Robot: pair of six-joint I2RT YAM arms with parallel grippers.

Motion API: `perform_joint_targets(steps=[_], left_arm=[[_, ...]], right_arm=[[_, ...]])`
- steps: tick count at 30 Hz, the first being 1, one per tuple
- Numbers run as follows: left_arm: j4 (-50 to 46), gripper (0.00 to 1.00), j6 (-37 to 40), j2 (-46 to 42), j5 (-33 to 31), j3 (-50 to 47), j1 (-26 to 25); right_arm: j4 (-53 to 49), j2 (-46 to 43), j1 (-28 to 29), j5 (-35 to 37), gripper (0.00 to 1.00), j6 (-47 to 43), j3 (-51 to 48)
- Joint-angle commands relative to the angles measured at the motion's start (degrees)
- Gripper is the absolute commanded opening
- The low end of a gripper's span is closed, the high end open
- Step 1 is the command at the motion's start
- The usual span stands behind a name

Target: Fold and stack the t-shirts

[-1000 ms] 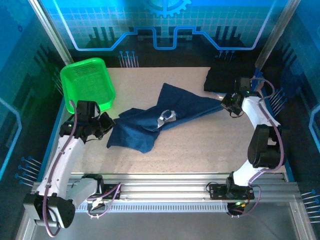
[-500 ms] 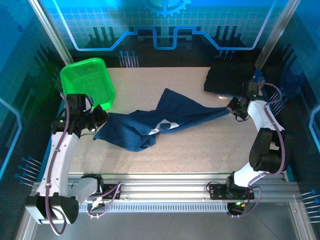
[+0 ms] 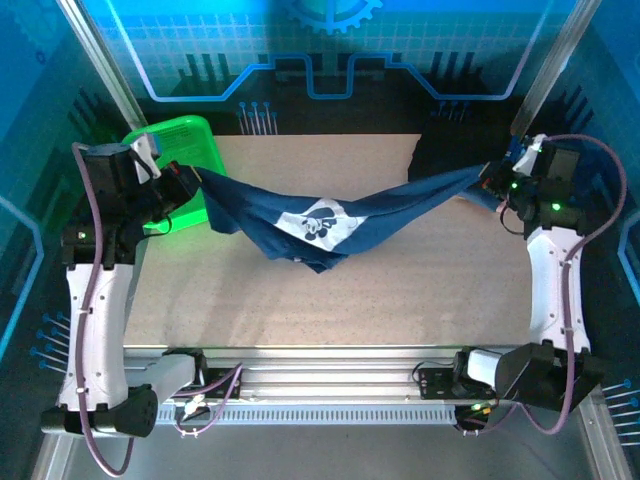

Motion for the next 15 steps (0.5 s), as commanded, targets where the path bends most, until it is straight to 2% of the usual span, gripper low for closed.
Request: perform_joint_targets(steps=[1,9,12,15], left_arm=[[2.1,0.0,2.0,1.0,1.1,3.7,0.6],[5.4,0.0,0.8,0.1,4.6,6.6,0.6],[7.7,0.0,-0.8,-1.0,7.3,4.3,0.6],[7.6,0.0,-0.4,-2.0,6.1,2.3,0.6]], right_arm=[[-0.2,-0.4,-0.8,-4.7,0.0,0.1,6.1],[-2.9,-2.7,-0.9,-7.9,0.0,2.0,16.1],[-6.3,-3.6,-1.0,-7.2,0.0,2.2,20.3],[-10.1,-3.7,-1.0,-6.4,0.0,2.1,24.3]])
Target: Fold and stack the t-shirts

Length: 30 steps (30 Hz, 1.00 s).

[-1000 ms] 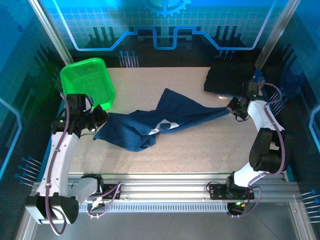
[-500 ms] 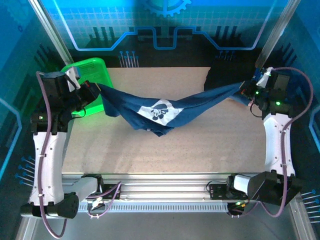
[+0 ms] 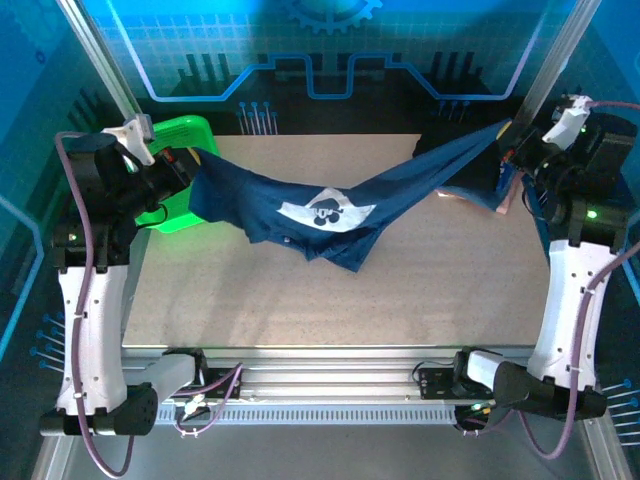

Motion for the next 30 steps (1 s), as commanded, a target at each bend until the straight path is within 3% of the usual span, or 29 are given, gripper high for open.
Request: perform_joint_targets(steps=[1,8,13,18,22,25,30], left_arm=[[2.3,0.0,0.1,-1.9,1.0,-1.2,0.6],[5.0,0.0,0.8,0.9,-1.0,4.1,0.6],[9.1,0.0,1.3,5.4,-2.4,9.7,0.6],[13.9,0.0,0.8,12.2,-1.2,15.2,0.6],[16.0,0.0,1.5,20.9,-0.9,22.6,-0.9],[12.4,0.0,4.3,30.4,-0.7,32.5,-4.0],[7.9,0.0,9.6,47.7,-2.3,45.2,-11.8]], right_arm=[[-3.9,-1.7,-0.9,-1.6,0.0,0.9,4.9],[-6.6,-2.4,2.0,-9.6,0.0,3.1,7.7],[-7.4,-4.3,8.3,-16.5,0.0,6.1,5.4],[-10.7,-3.6,12.8,-21.0,0.0,7.4,9.4],[-13.4,-1.4,13.2,-20.2,0.0,4.8,14.6],[-17.2,0.5,13.0,-16.4,0.0,1.9,15.4],[-15.2,0.4,10.6,-8.2,0.0,-2.5,4.3]])
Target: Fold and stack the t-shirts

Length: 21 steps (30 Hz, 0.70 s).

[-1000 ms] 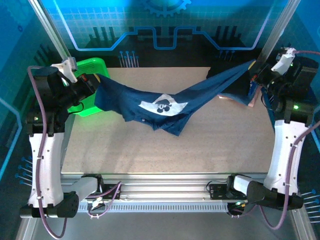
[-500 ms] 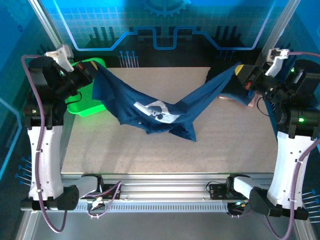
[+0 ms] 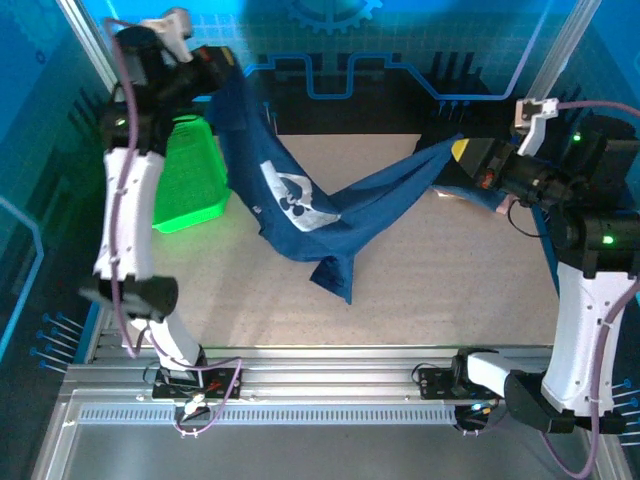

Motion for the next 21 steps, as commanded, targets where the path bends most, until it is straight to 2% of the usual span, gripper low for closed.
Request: perform_joint_targets(steps=[1,2,5,6,7,10,11,12,15,21], left_arm=[[-2.8,0.0,5.2,9.4,-2.1,4.5,-5.0],[-2.4,0.0,5.2,12.2,-2.9,5.4,-5.9],[-1.1,0.01,3.2,22.7,-3.2,10.0,-8.4],[-1.0,0.33,1.9,26.1,-2.2,11.9,-9.1],[-0.7,0.6,-0.7,28.9,-0.1,13.3,-9.6],[-4.8,0.81,-5.3,30.7,1.3,15.2,-10.9],[-5.6,0.96,-4.8,28.9,0.7,13.5,-11.6],[-6.0,0.99,-4.0,25.6,0.4,9.5,-12.5],[-4.2,0.99,-3.4,11.5,-0.7,-8.6,-14.2],[-4.0,0.98,-11.9,-15.6,0.3,-48.3,-15.6]], right_arm=[[0.9,1.3,-2.7,6.1,0.0,-3.4,-8.9],[2.4,2.1,-3.6,5.8,0.0,-4.0,-11.7],[3.6,4.8,-4.9,10.9,0.0,-5.4,-19.3],[4.1,5.3,-5.1,13.9,0.0,-6.0,-22.3],[5.3,5.5,-5.5,16.4,0.0,-5.9,-25.1],[10.9,5.3,-6.7,18.7,0.0,-5.9,-32.0],[12.2,5.2,-6.8,19.8,0.0,-5.7,-33.4],[13.5,5.2,-6.9,20.3,0.0,-5.5,-34.6],[14.2,5.9,-7.2,23.1,0.0,-6.1,-35.6],[14.1,6.5,-8.2,23.4,0.0,-6.0,-36.9]])
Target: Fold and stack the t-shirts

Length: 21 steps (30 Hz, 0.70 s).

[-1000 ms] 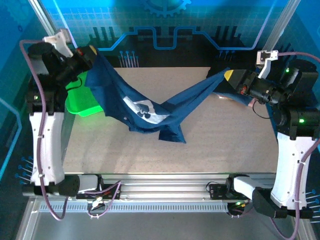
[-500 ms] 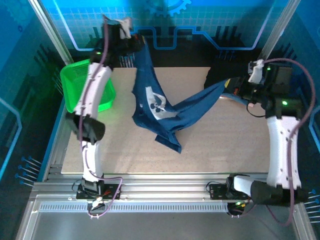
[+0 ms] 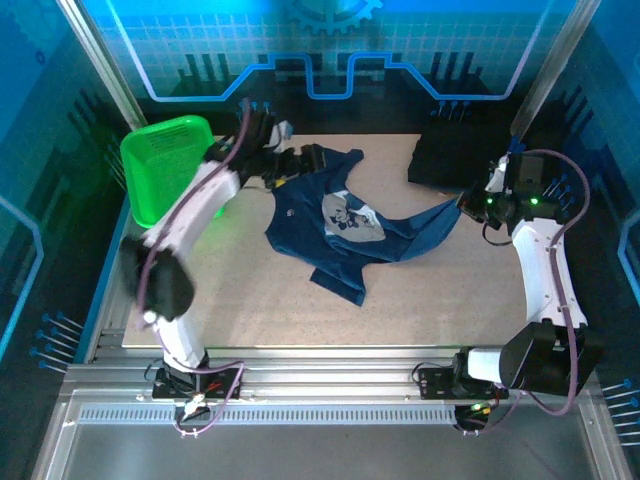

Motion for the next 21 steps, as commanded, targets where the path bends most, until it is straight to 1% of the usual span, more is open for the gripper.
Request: perform_joint_targets(steps=[1,3,5,8,9,11,13,16,21], left_arm=[[0.3,0.96,-6.1,-13.6,1.6,-17.0,-1.9],[0.7,0.92,-8.8,-18.6,2.8,-26.5,-4.0],[1.8,0.82,-10.6,-20.5,3.7,-33.1,-6.3],[4.6,0.63,-11.4,-18.5,2.6,-37.6,-10.3],[5.4,0.6,-11.3,-16.7,1.9,-37.9,-11.6],[6.2,0.58,-11.3,-12.2,2.2,-37.2,-13.4],[6.0,0.56,-10.9,-7.3,1.2,-35.7,-14.9],[6.1,0.54,-11.1,-2.1,0.4,-33.9,-16.0],[6.3,0.53,-10.9,2.1,-2.3,-31.7,-16.1]], right_arm=[[2.0,-0.9,-1.1,1.2,0.0,-0.7,-1.3],[2.4,-1.1,-1.2,0.8,0.0,-0.4,-1.9],[2.5,-1.1,-1.2,0.5,0.0,-0.2,-2.0],[2.6,-0.7,-1.2,-0.2,0.0,-0.2,-2.2],[2.6,-0.4,-1.1,-0.4,0.0,-0.3,-2.2],[2.2,-0.3,-1.1,-0.4,0.0,-0.4,-2.4],[2.2,-0.2,-1.1,-0.6,0.0,-0.6,-2.8],[2.1,-0.5,-1.1,-0.5,0.0,-0.8,-3.3],[2.1,-1.8,-1.1,-0.5,0.0,-0.8,-4.7]])
